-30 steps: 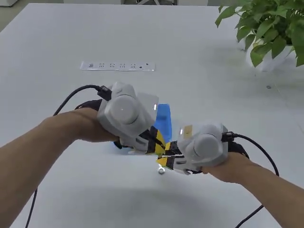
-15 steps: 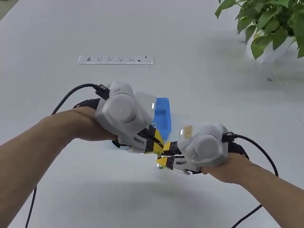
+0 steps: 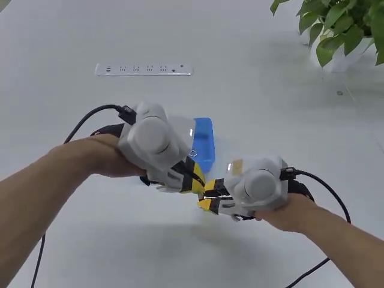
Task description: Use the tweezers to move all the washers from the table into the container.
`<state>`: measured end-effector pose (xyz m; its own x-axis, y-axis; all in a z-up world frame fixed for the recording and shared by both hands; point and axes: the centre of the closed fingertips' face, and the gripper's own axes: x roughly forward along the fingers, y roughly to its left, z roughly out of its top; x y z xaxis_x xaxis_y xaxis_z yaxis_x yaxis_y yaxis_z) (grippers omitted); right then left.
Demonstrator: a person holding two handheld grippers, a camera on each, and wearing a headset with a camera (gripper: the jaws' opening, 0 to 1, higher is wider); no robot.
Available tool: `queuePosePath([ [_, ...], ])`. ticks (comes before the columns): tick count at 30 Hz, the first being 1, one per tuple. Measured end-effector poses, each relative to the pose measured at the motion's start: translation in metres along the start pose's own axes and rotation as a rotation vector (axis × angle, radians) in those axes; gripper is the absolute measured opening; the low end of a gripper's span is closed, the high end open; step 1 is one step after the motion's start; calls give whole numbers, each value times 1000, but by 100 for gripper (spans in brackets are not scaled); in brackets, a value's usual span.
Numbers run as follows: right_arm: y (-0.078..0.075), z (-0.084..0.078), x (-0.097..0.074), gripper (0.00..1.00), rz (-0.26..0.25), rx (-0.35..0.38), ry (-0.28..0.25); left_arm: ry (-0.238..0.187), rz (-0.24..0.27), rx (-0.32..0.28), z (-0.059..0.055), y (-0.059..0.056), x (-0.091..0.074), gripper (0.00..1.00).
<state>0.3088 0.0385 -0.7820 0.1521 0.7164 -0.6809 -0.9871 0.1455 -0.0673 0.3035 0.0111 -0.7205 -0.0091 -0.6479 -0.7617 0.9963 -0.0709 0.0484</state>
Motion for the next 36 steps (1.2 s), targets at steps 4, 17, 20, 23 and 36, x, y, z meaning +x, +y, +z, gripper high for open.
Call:
queuePosePath([
  [4, 1, 3, 0, 11, 0, -7, -3, -5, 1, -3, 1, 0, -2, 6],
  [17, 5, 2, 1, 11, 8, -10, 0, 3, -3, -6, -3, -2, -3, 6],
  [20, 5, 2, 1, 11, 8, -11, 0, 4, -3, -3, -2, -2, -3, 6],
  [23, 4, 3, 1, 11, 5, -14, -2, 3, -3, 0, -2, -2, -4, 6],
  [36, 4, -1, 1, 12, 4, -9, 6, 8, -11, 7, -2, -1, 1, 6],
])
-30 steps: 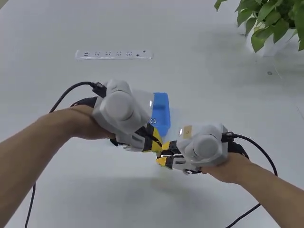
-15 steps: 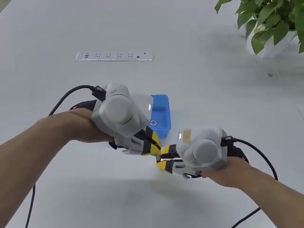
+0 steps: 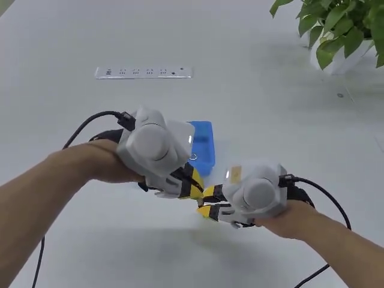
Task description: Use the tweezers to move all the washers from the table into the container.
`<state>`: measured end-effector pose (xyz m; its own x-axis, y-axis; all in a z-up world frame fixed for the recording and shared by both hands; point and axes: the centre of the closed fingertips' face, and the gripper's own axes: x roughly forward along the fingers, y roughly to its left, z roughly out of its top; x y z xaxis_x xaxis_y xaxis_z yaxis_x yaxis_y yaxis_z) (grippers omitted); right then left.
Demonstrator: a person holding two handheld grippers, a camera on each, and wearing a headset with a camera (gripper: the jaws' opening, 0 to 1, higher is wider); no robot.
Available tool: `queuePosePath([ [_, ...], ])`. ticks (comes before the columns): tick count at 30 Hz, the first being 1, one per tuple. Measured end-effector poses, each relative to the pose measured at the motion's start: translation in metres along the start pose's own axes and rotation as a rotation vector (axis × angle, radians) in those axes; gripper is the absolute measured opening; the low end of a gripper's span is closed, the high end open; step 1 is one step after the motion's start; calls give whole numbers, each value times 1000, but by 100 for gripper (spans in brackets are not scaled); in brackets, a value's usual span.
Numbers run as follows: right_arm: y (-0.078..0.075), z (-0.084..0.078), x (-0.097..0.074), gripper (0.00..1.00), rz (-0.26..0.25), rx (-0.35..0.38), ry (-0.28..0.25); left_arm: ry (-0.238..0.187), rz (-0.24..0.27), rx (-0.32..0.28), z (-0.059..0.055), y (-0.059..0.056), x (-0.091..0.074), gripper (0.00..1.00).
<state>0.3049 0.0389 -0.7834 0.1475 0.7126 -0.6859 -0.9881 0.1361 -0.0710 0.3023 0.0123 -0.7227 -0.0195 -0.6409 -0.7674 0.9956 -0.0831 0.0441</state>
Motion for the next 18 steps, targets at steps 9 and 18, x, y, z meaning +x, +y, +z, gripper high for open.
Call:
queuePosePath([
  [9, 0, -2, -1, 11, 0, 11, 0, -10, -1, 1, 4, 1, 2, 6],
  [18, 0, -3, -2, 10, -1, 29, -2, -19, -3, -5, 6, 0, 4, 6],
])
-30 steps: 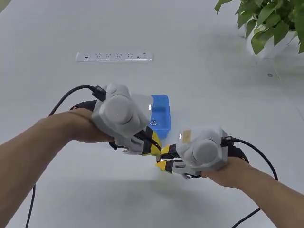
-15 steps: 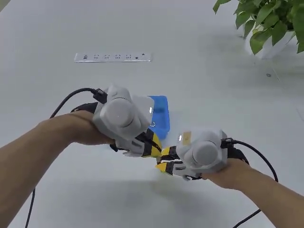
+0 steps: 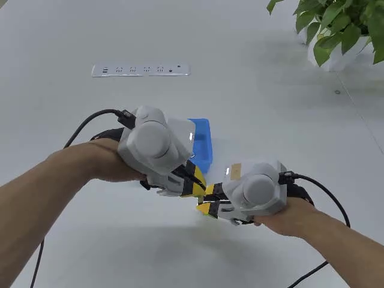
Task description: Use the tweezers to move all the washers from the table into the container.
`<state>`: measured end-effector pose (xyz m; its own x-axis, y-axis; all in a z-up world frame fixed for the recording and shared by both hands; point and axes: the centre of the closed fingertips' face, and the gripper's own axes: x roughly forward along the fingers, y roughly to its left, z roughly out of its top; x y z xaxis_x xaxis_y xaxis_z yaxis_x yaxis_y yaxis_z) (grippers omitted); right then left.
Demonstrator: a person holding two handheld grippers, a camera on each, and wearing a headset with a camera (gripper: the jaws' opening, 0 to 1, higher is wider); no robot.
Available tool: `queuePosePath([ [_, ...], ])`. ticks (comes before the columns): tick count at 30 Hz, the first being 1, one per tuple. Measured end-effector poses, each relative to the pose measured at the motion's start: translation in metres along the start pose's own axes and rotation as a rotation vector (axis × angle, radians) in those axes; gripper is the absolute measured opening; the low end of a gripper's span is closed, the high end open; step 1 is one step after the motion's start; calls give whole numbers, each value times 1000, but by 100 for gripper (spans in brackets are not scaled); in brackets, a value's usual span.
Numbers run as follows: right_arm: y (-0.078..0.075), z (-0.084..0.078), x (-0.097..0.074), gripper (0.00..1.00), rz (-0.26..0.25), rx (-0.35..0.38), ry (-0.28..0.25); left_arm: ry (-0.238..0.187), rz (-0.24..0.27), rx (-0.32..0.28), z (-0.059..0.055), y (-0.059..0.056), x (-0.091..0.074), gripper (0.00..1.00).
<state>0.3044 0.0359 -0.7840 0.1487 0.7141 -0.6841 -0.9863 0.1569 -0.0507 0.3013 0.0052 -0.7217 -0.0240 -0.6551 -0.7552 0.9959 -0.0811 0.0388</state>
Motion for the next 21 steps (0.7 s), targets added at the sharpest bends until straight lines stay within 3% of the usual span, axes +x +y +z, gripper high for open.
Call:
queuePosePath([
  [21, -2, 11, -4, 10, -6, -12, -5, -1, 18, 7, 4, 1, -12, 6],
])
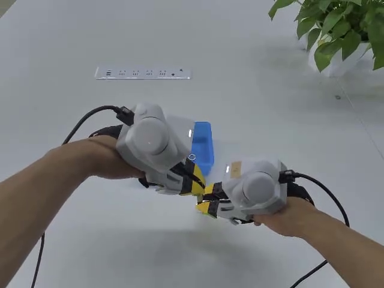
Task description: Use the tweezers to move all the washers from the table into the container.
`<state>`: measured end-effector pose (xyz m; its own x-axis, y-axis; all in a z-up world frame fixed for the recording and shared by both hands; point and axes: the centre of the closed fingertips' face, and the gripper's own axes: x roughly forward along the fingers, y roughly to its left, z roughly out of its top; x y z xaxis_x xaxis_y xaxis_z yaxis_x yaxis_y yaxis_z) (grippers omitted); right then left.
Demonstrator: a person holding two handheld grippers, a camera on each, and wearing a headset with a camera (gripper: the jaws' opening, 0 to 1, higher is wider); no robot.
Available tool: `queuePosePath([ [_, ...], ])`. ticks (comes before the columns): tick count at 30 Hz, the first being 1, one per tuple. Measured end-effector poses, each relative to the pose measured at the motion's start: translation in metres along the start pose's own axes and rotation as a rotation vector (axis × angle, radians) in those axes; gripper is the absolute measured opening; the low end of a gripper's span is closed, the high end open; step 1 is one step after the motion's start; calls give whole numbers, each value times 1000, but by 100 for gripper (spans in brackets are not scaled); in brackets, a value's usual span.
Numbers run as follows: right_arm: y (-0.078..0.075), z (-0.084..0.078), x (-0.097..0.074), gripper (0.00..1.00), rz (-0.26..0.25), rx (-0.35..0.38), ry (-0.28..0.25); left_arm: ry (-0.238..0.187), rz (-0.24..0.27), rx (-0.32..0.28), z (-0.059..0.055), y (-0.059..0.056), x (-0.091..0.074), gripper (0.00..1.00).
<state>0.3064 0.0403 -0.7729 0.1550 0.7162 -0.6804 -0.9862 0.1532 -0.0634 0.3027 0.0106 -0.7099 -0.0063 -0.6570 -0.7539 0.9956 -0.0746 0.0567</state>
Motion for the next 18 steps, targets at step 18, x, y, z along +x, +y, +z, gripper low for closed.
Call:
queuePosePath([
  [18, -20, 27, -13, 10, -19, -54, -7, -7, 47, 27, 14, 18, -27, 6],
])
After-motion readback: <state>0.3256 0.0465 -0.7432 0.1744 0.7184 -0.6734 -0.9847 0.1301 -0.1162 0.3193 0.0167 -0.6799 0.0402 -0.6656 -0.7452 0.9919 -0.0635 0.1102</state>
